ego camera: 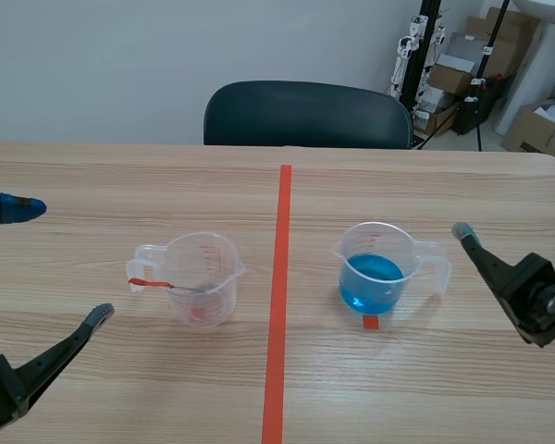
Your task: Do the redox reaction experiment. lift the metal plate out of the left beaker
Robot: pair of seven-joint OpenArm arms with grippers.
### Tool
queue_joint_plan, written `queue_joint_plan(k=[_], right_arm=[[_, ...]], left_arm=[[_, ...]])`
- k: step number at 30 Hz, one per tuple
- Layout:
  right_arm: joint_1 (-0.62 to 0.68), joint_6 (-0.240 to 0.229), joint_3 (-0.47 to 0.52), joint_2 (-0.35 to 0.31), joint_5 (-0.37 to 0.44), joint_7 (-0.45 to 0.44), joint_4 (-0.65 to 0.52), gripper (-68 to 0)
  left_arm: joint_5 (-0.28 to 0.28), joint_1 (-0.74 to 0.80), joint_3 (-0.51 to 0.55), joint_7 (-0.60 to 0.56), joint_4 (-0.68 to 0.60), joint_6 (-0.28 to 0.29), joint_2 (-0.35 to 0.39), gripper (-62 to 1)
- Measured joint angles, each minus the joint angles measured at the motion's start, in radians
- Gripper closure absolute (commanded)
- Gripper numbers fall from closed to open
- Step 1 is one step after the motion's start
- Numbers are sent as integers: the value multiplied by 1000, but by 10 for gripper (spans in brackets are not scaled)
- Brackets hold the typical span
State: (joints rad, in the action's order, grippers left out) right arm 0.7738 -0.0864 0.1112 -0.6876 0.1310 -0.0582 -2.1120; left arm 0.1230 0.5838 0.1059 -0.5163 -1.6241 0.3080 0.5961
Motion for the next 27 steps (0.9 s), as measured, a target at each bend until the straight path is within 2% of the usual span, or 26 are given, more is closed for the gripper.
queue_joint_plan(k=[3,6,7,9,12,15,19,22,27], right_arm=[[0,-15,0,-4,0,-8,0,-679],[0,-100,0,-50,1,-59,0,-679],[0,-112,0,-72,14,-84,0,-679],[0,-109,0,-115,49,-108,0,-679],[0,-109,-4,-175,49,-164,2,-679],[0,-109,-24,-246,49,-252,25,-679],[0,-109,-61,-338,48,-412,103,-679],[-4,-109,-83,-397,48,-519,167,-679],[-47,-108,-111,-457,45,-587,239,-679]], left_arm=[[0,0,0,-1,6,0,0,-623],[-26,0,0,-4,43,0,0,-623],[-31,0,0,-5,61,0,0,-623],[-55,0,0,-5,98,0,0,-623],[-76,4,0,-17,146,0,0,-623],[-106,23,0,-78,189,0,0,-623],[-105,66,0,-182,256,-1,-7,-623],[-105,85,0,-226,318,-1,-38,-623],[-105,87,0,-295,435,0,-117,-623]])
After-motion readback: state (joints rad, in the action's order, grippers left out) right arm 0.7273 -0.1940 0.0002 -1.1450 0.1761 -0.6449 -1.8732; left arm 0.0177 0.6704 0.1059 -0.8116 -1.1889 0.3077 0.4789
